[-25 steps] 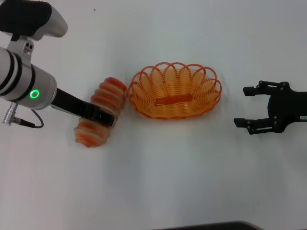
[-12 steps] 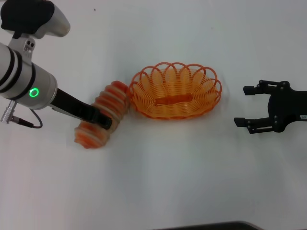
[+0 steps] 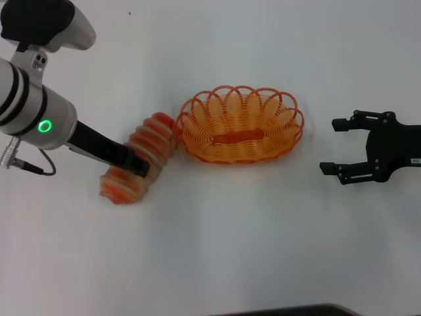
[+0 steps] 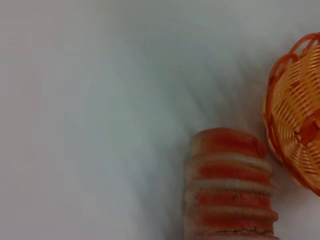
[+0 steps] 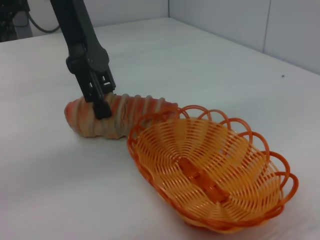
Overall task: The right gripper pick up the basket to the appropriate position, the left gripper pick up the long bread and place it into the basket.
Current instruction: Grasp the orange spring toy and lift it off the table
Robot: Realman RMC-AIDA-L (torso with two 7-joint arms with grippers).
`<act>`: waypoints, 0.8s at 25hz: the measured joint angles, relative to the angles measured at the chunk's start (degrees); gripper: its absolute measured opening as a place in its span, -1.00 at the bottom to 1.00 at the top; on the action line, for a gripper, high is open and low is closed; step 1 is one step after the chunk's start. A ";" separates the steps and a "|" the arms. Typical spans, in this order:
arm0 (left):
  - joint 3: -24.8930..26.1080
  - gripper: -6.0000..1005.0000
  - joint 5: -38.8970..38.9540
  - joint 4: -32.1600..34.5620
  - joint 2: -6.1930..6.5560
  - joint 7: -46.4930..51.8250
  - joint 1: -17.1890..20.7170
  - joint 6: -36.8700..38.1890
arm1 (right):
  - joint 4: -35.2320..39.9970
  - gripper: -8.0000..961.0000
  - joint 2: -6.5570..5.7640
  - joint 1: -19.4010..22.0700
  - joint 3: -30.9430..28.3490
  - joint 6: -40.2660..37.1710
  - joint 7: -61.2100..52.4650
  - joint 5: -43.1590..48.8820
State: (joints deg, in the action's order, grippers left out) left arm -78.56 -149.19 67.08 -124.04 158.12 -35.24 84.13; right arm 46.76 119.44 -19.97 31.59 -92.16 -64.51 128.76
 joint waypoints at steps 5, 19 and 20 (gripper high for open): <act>0.39 0.17 -0.07 0.03 0.04 -0.22 0.00 0.14 | 0.00 0.92 0.06 -0.18 0.19 -0.04 0.00 0.00; 8.44 -0.05 -1.26 0.47 2.53 -8.83 -4.12 3.90 | 0.00 0.92 0.09 -0.32 0.26 -0.13 0.00 0.00; 9.09 -0.06 -1.72 0.76 3.45 -9.56 -5.01 4.22 | 0.00 0.93 0.09 -0.35 0.27 -0.14 0.00 0.00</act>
State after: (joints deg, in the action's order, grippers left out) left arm -69.47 -150.91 67.83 -120.59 148.56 -40.25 88.34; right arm 46.76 119.53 -20.32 31.86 -92.29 -64.51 128.76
